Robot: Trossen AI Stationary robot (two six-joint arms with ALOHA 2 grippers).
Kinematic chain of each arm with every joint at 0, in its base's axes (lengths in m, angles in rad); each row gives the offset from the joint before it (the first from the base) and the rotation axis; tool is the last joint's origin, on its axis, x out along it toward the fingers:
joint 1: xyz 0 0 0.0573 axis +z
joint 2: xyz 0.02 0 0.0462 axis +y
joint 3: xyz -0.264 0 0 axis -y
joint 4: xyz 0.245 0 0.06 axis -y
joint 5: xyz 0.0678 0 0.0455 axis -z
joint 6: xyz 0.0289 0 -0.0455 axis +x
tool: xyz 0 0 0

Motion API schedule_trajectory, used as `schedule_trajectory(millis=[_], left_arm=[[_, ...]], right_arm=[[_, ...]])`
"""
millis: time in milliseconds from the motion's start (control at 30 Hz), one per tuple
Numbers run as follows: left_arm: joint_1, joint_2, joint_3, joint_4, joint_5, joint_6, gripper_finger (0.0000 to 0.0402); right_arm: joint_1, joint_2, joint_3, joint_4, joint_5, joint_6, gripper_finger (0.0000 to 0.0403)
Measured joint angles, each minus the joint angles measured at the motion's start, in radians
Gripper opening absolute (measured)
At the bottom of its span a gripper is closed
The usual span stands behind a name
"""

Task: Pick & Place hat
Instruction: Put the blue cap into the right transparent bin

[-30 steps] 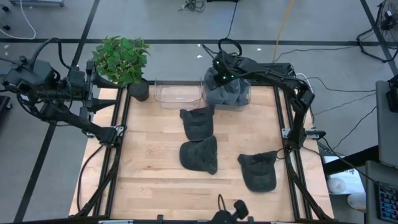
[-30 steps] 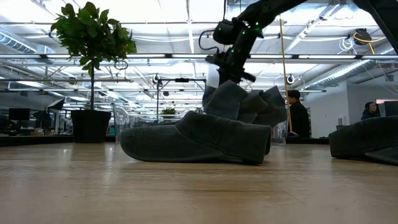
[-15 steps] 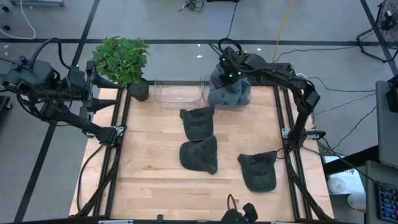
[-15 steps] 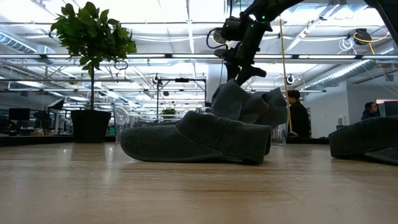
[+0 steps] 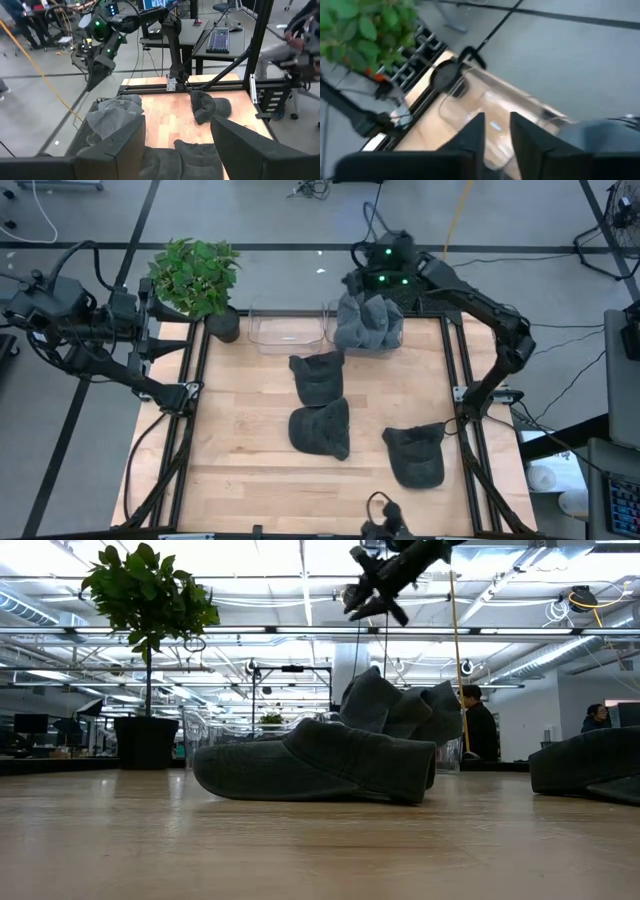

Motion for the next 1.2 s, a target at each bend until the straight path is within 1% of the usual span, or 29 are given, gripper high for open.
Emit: schedule_trajectory(millis=[100,167,500,633,733,867,933,1100,1200], left_arm=[[0.0,0.0,0.0,0.001,-0.001,-0.059,0.0234],[0.0,0.0,0.0,0.001,-0.003,-0.067,0.0234],[0.0,0.0,0.0,0.001,-0.003,-0.078,0.0234],[0.0,0.0,0.0,0.0,-0.003,-0.078,0.0234],[0.0,0.0,0.0,0.001,-0.003,-0.082,0.0234],[0.0,0.0,0.0,0.0,-0.003,-0.085,0.0234],[0.0,0.0,0.0,0.0,-0.003,-0.085,0.0234],[0.0,0.0,0.0,0.0,-0.003,-0.085,0.0234],[0.0,0.0,0.0,0.0,-0.003,-0.087,0.0234]], right_arm=[[0.009,0.039,-0.004,0.007,-0.015,-0.007,0.002],[0.014,0.067,-0.005,0.008,-0.012,-0.026,0.0008],[0.017,0.176,-0.004,-0.009,-0.016,0.002,0.0001],[0.013,0.206,-0.004,-0.085,-0.011,-0.005,0.0],[0.0,0.22,-0.004,-0.191,-0.008,-0.02,0.0],[-0.012,0.226,-0.004,-0.345,0.068,-0.044,0.0],[-0.011,0.226,-0.004,-0.377,0.097,-0.05,0.0],[-0.019,0.225,-0.005,-0.444,0.097,-0.046,0.0],[-0.025,0.223,-0.048,-0.443,0.098,-0.019,0.0]])
